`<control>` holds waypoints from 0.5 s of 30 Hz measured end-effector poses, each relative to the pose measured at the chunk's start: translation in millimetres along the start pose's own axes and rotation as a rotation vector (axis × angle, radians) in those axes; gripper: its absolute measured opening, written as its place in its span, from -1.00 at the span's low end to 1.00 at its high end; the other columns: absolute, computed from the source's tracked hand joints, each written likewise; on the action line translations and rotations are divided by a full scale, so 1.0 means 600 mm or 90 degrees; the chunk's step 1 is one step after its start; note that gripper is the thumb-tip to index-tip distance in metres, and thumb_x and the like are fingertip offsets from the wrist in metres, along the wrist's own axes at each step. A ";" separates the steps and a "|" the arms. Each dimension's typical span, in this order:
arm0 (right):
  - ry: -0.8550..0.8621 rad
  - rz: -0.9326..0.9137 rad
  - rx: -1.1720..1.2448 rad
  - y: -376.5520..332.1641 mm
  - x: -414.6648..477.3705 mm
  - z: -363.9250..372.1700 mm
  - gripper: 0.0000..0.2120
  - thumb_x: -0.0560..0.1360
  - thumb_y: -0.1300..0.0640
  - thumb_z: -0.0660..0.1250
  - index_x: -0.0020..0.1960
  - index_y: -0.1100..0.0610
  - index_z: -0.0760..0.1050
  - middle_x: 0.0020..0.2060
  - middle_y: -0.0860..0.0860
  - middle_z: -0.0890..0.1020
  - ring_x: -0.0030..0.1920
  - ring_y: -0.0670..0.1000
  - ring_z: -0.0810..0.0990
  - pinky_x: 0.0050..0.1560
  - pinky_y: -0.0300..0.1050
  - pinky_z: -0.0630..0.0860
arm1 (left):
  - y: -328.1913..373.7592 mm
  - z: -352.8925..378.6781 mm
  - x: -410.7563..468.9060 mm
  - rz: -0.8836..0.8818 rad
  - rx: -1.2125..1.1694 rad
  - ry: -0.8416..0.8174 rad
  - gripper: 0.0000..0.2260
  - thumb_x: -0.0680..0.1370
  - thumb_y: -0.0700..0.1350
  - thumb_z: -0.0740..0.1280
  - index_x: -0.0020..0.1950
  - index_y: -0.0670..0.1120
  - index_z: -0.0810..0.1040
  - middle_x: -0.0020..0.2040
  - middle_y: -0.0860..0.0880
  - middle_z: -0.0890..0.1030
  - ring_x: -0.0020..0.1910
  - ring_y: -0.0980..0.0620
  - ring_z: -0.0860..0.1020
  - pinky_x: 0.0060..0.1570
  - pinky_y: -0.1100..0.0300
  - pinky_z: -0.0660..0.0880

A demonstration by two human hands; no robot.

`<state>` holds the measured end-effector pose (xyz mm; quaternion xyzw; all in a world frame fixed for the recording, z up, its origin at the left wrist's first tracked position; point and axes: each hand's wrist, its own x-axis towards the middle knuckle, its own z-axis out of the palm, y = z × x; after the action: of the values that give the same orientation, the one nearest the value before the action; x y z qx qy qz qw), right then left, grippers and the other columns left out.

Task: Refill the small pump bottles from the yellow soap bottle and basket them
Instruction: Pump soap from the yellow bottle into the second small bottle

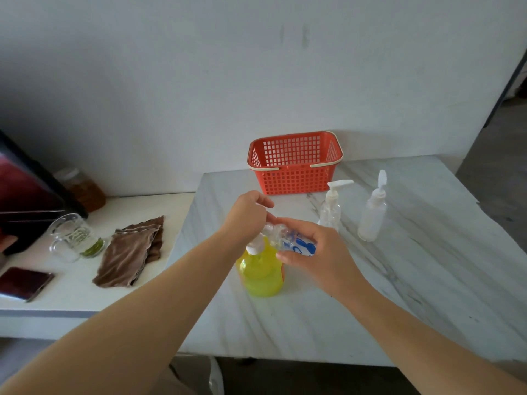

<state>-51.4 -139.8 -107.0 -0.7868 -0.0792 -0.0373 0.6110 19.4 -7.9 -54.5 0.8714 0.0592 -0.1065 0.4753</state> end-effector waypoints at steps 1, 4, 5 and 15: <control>-0.001 0.001 0.002 -0.003 0.000 0.001 -0.53 0.38 0.23 0.49 0.21 -0.11 0.54 0.01 -0.12 0.68 0.00 -0.22 0.63 -0.01 -0.43 0.49 | -0.002 -0.001 0.000 -0.004 -0.001 0.000 -0.71 0.52 -0.35 0.05 0.03 -0.10 0.50 -0.22 -0.06 0.64 -0.16 -0.05 0.55 -0.07 0.09 0.49; -0.006 0.003 0.002 -0.004 -0.001 0.003 -0.51 0.38 0.22 0.50 0.17 -0.22 0.49 0.03 -0.11 0.67 0.01 -0.22 0.63 0.00 -0.44 0.48 | -0.009 -0.003 0.000 -0.014 -0.005 0.010 -0.72 0.54 -0.34 0.04 0.03 -0.12 0.51 -0.23 -0.06 0.61 -0.26 0.00 0.50 -0.28 0.19 0.41; -0.009 0.006 0.005 -0.004 -0.001 0.003 -0.51 0.38 0.22 0.50 0.16 -0.22 0.49 0.03 -0.11 0.67 0.01 -0.21 0.63 0.00 -0.42 0.48 | -0.010 -0.003 0.000 -0.013 -0.002 0.014 -0.71 0.54 -0.34 0.04 0.02 -0.12 0.51 -0.23 -0.07 0.62 -0.27 0.00 0.50 -0.29 0.19 0.40; -0.003 0.008 -0.011 0.003 -0.003 0.000 -0.52 0.38 0.23 0.50 0.19 -0.16 0.53 0.00 -0.09 0.68 -0.02 -0.20 0.64 0.00 -0.40 0.50 | -0.012 0.005 0.006 -0.018 0.013 -0.016 -0.71 0.53 -0.34 0.07 -0.13 -0.09 0.54 -0.26 -0.04 0.59 -0.28 0.01 0.50 -0.30 0.20 0.41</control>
<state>-52.6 -140.3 -109.2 -0.7926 -0.0755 -0.0322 0.6042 21.3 -6.9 -62.8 0.8741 0.0644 -0.1243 0.4652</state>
